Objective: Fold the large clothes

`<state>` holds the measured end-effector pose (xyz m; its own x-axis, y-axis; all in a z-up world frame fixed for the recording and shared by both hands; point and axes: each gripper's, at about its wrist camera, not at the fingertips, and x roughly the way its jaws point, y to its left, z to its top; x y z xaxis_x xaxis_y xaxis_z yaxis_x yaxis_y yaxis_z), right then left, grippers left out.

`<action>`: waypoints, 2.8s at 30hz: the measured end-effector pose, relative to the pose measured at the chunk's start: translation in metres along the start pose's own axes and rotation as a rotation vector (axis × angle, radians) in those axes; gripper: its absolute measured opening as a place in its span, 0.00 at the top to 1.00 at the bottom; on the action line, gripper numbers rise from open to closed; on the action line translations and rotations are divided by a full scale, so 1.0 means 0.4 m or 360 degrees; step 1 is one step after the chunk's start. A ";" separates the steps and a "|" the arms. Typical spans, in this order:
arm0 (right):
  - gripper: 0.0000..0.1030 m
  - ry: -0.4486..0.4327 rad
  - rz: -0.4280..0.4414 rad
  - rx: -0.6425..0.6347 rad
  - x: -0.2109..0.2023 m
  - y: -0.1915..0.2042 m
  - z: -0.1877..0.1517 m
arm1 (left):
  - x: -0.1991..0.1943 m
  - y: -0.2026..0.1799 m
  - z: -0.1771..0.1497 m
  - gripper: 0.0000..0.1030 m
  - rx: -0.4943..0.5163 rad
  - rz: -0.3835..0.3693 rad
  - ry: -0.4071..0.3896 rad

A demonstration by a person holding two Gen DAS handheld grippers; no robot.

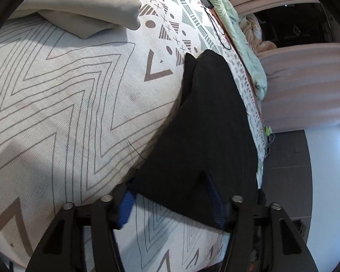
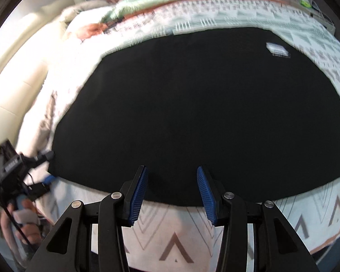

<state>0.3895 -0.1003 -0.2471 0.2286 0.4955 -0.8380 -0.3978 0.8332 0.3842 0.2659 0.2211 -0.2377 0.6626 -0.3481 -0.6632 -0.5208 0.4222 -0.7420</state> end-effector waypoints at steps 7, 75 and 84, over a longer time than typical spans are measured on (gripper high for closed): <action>0.56 0.0025 0.0014 0.0021 0.025 -0.011 0.007 | 0.023 -0.006 0.016 0.64 -0.0019 0.0010 -0.0042; 0.71 -0.0121 0.0534 0.0403 -0.120 -0.293 -0.062 | -0.084 -0.682 -0.198 0.88 0.0649 -0.0134 -0.0271; 0.71 -0.0286 0.0519 0.0530 -0.227 -0.434 -0.085 | 0.033 -0.826 -0.302 0.88 0.0845 -0.0113 -0.0187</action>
<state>0.4076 -0.2984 -0.2507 0.3006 0.7534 -0.5848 -0.1752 0.6463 0.7427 0.3816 -0.0242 -0.0132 0.7577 -0.3083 -0.5752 -0.1494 0.7760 -0.6128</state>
